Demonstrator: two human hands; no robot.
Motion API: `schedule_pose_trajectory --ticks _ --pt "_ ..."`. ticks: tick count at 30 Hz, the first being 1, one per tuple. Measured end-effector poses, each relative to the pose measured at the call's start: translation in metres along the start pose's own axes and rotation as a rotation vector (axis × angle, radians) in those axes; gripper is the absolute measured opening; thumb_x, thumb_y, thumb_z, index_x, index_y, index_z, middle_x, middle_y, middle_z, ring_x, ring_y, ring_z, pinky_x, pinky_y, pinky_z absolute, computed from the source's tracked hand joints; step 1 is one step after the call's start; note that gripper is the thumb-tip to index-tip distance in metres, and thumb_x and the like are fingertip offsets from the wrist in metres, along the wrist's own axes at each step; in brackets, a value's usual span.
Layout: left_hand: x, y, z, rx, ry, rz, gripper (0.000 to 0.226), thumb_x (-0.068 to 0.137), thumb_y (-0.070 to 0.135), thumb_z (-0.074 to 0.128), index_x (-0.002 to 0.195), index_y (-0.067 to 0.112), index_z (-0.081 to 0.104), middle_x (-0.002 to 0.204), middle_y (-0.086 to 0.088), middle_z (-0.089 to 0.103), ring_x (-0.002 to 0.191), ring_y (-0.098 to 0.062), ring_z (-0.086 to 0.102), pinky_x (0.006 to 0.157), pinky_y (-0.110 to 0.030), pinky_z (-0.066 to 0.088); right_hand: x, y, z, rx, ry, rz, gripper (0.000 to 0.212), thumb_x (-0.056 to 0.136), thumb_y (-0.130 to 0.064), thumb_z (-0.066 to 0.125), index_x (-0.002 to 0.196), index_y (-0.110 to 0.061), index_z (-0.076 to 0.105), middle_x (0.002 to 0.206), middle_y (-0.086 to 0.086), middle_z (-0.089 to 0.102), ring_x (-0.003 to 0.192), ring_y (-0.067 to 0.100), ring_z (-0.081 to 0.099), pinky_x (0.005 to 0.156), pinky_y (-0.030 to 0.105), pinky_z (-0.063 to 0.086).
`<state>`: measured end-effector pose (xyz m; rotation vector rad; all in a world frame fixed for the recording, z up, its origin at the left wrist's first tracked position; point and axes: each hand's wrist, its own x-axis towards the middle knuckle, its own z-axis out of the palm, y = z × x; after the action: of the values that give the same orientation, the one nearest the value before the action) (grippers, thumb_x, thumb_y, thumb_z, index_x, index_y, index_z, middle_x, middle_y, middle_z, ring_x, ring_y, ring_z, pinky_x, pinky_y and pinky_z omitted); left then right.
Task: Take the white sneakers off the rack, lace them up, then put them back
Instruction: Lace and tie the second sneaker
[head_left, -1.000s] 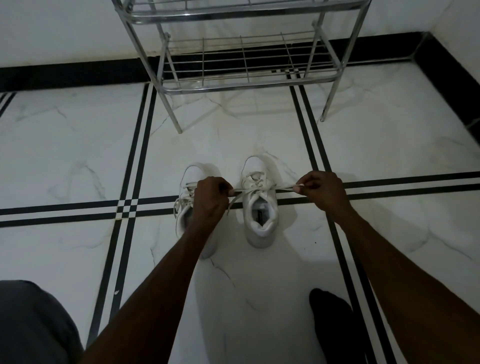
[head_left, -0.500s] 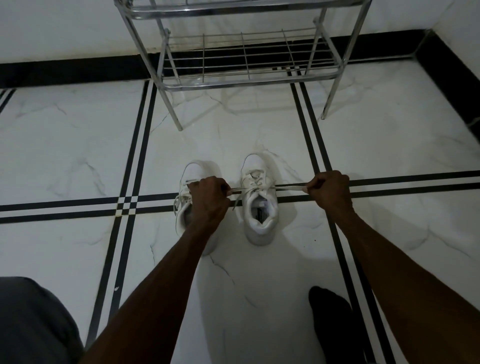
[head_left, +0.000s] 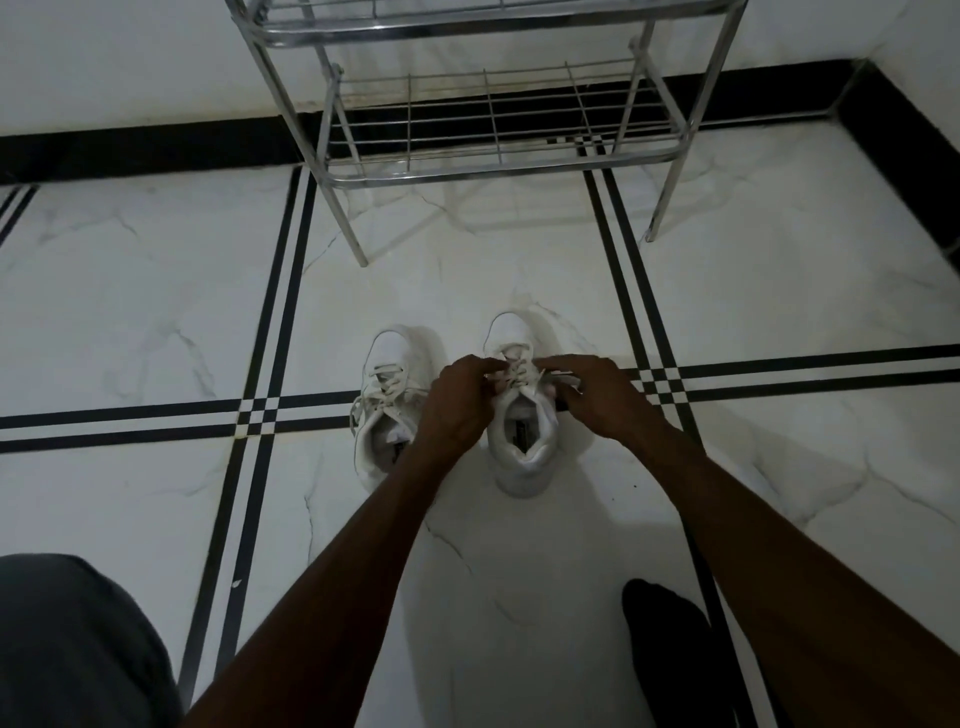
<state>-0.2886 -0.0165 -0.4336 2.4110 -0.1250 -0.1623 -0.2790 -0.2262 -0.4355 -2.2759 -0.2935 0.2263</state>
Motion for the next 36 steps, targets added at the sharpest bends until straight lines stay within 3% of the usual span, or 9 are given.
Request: schedule_pose_trajectory --ticks 8,13,15,21,25,29,31,34,36 --pt "0.000 -0.003 -0.001 -0.142 0.031 -0.185 0.023 0.081 0.031 0.072 0.101 0.025 0.082 0.095 -0.002 0.081 0.086 -0.025 0.077 0.078 -0.044 0.062 -0.003 -0.002 0.005 -0.162 0.121 -0.067 0.015 0.089 -0.006 0.065 0.097 -0.007 0.078 0.091 0.014 0.077 0.082 0.028 0.071 0.077 0.045 0.057" --pt "-0.003 0.002 0.001 0.330 0.059 0.088 0.019 0.085 0.009 0.065 0.091 0.018 0.080 0.087 -0.007 0.075 0.087 -0.031 0.069 0.087 -0.040 0.043 -0.001 -0.002 0.006 -0.548 0.164 -0.111 0.019 0.088 -0.011 0.062 0.092 -0.018 0.079 0.081 0.008 0.073 0.080 0.031 0.065 0.063 0.035 0.049" --pt "-0.005 0.004 0.005 0.417 0.048 0.136 0.026 0.077 -0.002 0.058 0.088 0.009 0.077 0.084 -0.013 0.070 0.085 -0.037 0.064 0.086 -0.043 0.041 -0.002 -0.003 0.007 -0.675 0.165 -0.145 0.022 0.082 -0.005 0.063 0.091 -0.016 0.078 0.078 0.009 0.071 0.078 0.032 0.065 0.062 0.032 0.041" --pt "-0.005 0.003 0.004 0.508 0.072 0.130 0.023 0.068 -0.008 0.062 0.082 0.003 0.076 0.078 -0.017 0.068 0.076 -0.038 0.061 0.083 -0.046 0.044 -0.010 0.002 0.018 -0.744 0.182 -0.142 0.025 0.077 0.000 0.060 0.093 -0.013 0.075 0.086 0.006 0.070 0.086 0.030 0.065 0.077 0.040 0.046" --pt "-0.005 0.004 0.004 0.482 0.074 0.110 0.021 0.067 -0.007 0.064 0.080 0.005 0.077 0.076 -0.015 0.068 0.076 -0.037 0.062 0.081 -0.042 0.041 -0.011 0.000 0.017 -0.778 0.152 -0.158 0.035 0.076 -0.003 0.044 0.091 -0.011 0.074 0.087 0.007 0.069 0.090 0.031 0.064 0.076 0.040 0.045" --pt "-0.001 -0.003 0.003 0.332 0.058 0.077 0.017 0.071 -0.002 0.071 0.080 0.008 0.080 0.073 -0.014 0.069 0.073 -0.035 0.064 0.073 -0.036 0.044 -0.002 -0.005 0.020 -0.618 0.104 0.046 0.018 0.085 -0.002 0.055 0.086 -0.010 0.072 0.086 0.008 0.068 0.088 0.029 0.065 0.069 0.037 0.048" --pt "-0.002 -0.006 -0.007 0.209 0.008 0.079 0.011 0.080 0.003 0.077 0.090 0.005 0.081 0.081 -0.015 0.071 0.078 -0.032 0.068 0.071 -0.037 0.053 0.004 -0.005 0.024 -0.348 0.081 0.176 0.010 0.094 -0.011 0.056 0.096 -0.007 0.065 0.092 0.010 0.066 0.088 0.029 0.066 0.072 0.039 0.054" --pt "-0.011 -0.010 -0.022 -0.089 0.086 0.032 0.018 0.091 0.000 0.068 0.107 -0.003 0.075 0.097 -0.011 0.070 0.084 -0.016 0.072 0.075 -0.025 0.059 -0.001 -0.012 0.020 0.204 -0.105 0.430 0.046 0.099 -0.040 0.054 0.134 -0.013 0.046 0.118 0.005 0.058 0.106 0.026 0.062 0.085 0.044 0.057" --pt "-0.016 -0.017 -0.032 -0.022 0.280 0.088 0.023 0.095 0.008 0.066 0.115 0.001 0.074 0.109 -0.013 0.071 0.101 -0.025 0.070 0.088 -0.027 0.054 -0.009 -0.016 0.013 0.487 -0.229 0.532 0.059 0.092 -0.055 0.056 0.141 -0.024 0.042 0.127 0.000 0.057 0.110 0.021 0.063 0.081 0.042 0.060"
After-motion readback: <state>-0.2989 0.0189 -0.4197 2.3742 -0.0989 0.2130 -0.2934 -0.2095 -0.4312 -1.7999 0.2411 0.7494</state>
